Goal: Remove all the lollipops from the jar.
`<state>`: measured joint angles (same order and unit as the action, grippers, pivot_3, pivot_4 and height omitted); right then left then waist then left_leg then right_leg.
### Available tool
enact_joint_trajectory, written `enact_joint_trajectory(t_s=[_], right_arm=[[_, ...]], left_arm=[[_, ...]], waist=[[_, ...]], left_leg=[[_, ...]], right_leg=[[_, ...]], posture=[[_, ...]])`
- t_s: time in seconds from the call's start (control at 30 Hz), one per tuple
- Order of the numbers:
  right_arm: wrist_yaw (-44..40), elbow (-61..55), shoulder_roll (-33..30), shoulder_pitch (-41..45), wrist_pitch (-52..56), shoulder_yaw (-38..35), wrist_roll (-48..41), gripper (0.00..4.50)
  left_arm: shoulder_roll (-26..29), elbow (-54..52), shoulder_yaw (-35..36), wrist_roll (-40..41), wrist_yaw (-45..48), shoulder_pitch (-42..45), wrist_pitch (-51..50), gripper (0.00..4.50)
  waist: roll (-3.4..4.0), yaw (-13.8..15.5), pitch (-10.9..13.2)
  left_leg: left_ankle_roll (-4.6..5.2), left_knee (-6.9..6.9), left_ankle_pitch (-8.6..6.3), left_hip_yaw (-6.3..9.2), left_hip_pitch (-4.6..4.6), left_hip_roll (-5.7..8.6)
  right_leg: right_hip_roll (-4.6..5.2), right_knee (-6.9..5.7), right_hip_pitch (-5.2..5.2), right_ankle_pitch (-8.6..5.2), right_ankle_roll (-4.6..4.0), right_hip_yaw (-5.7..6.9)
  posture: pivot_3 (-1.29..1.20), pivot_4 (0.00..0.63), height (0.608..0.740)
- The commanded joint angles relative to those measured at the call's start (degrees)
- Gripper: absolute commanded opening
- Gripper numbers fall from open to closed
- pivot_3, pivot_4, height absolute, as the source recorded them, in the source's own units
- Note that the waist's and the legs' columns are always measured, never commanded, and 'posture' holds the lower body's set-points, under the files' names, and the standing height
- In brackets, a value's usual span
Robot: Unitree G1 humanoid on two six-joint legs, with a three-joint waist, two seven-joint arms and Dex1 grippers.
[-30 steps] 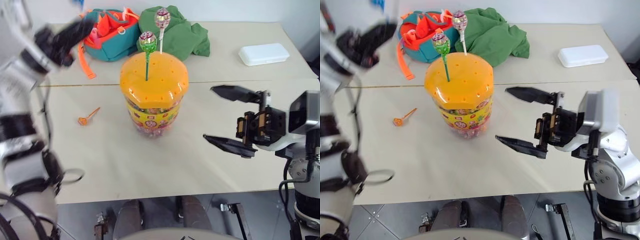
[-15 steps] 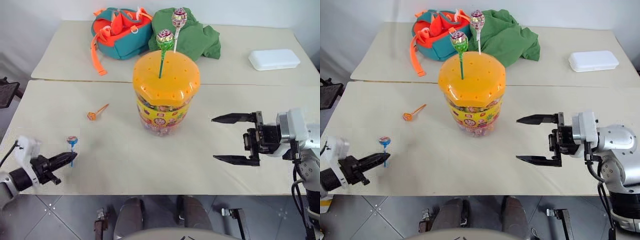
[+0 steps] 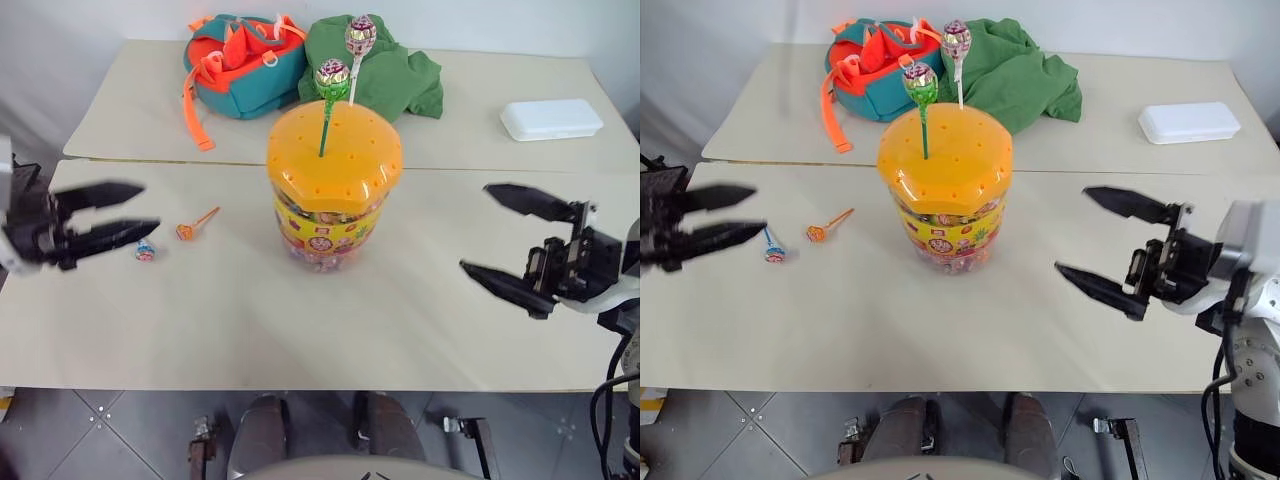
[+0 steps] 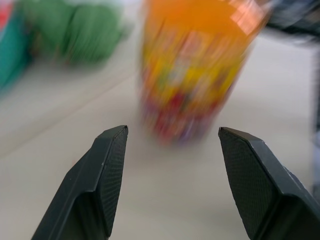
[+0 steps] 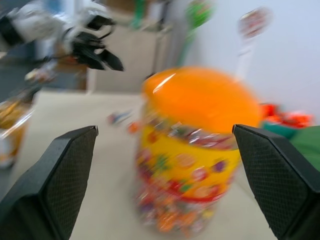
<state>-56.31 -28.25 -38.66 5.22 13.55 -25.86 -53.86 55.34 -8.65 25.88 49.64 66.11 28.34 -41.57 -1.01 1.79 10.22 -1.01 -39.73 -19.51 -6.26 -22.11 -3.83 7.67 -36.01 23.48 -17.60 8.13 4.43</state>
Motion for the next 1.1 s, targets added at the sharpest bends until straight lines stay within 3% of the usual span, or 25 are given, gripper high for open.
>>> enact_joint_trajectory(t_s=[0.03,0.23,0.5,0.63,0.87,1.0,1.1], right_arm=[[5.5,-5.1,0.8,-0.6,0.1,-3.2,-2.7,4.5],[7.0,-9.7,1.3,-4.6,-0.8,-3.2,-1.9,4.5],[9.0,-12.1,1.9,-6.5,-1.7,-2.2,-0.4,4.5],[9.3,-12.4,2.3,-6.7,-2.1,-1.7,-0.1,4.5],[8.2,-11.6,2.0,-5.7,-2.5,-0.8,-0.3,4.5],[5.9,-9.8,1.0,-1.1,-1.5,1.3,-2.5,4.5],[4.2,-7.7,0.0,6.4,0.3,5.3,-4.0,4.5]], left_arm=[[-6.0,0.5,-8.4,0.5,-2.3,9.9,0.4,3.06],[-17.3,5.6,-19.6,-5.5,-4.9,22.8,2.9,3.06],[-22.9,8.4,-24.7,-8.7,-6.8,27.3,1.5,3.06],[-23.9,8.4,-23.1,-6.4,-5.9,27.4,0.3,2.21],[-25.3,8.6,-18.8,-1.9,-6.9,27.4,-1.9,0.07],[-26.3,10.8,-12.0,-0.1,-13.0,27.9,-1.0,0.03],[-21.9,12.0,-5.0,3.4,-17.5,25.9,-5.6,0.03]], waist=[[0.04,-0.2,0.0],[0.03,-0.6,0.0],[0.03,-0.3,0.0],[0.03,-0.2,0.0],[0.03,-0.3,0.0],[0.03,-0.4,0.0],[0.04,-1.0,0.0]], left_leg=[[0.0,-0.01,0.0,-0.01,0.0,0.02],[0.02,-0.02,-0.01,0.0,-0.03,0.01],[0.03,-0.05,-0.01,0.02,-0.03,0.01],[0.05,-0.16,-0.03,0.04,-0.07,0.02],[0.06,-0.17,-0.03,0.05,-0.08,0.01],[0.06,-0.18,-0.03,0.07,-0.08,0.01],[0.06,-0.18,-0.02,0.06,-0.05,-0.01]], right_leg=[[0.01,-0.02,-0.01,0.02,0.04,-0.02],[-0.05,0.02,0.02,0.03,0.06,-0.01],[-0.05,0.05,0.01,0.03,0.06,-0.02],[-0.04,0.05,-0.03,0.03,0.06,-0.02],[-0.05,0.04,-0.02,0.03,0.06,-0.03],[-0.05,0.04,-0.02,0.03,0.06,-0.03],[-0.05,0.02,-0.02,0.03,0.06,-0.03]], posture=[[0.0,0.15,0.74],[0.0,0.15,0.74],[0.0,0.15,0.74],[0.0,0.15,0.74],[0.0,0.15,0.74],[0.0,0.15,0.74],[0.0,0.15,0.74]])
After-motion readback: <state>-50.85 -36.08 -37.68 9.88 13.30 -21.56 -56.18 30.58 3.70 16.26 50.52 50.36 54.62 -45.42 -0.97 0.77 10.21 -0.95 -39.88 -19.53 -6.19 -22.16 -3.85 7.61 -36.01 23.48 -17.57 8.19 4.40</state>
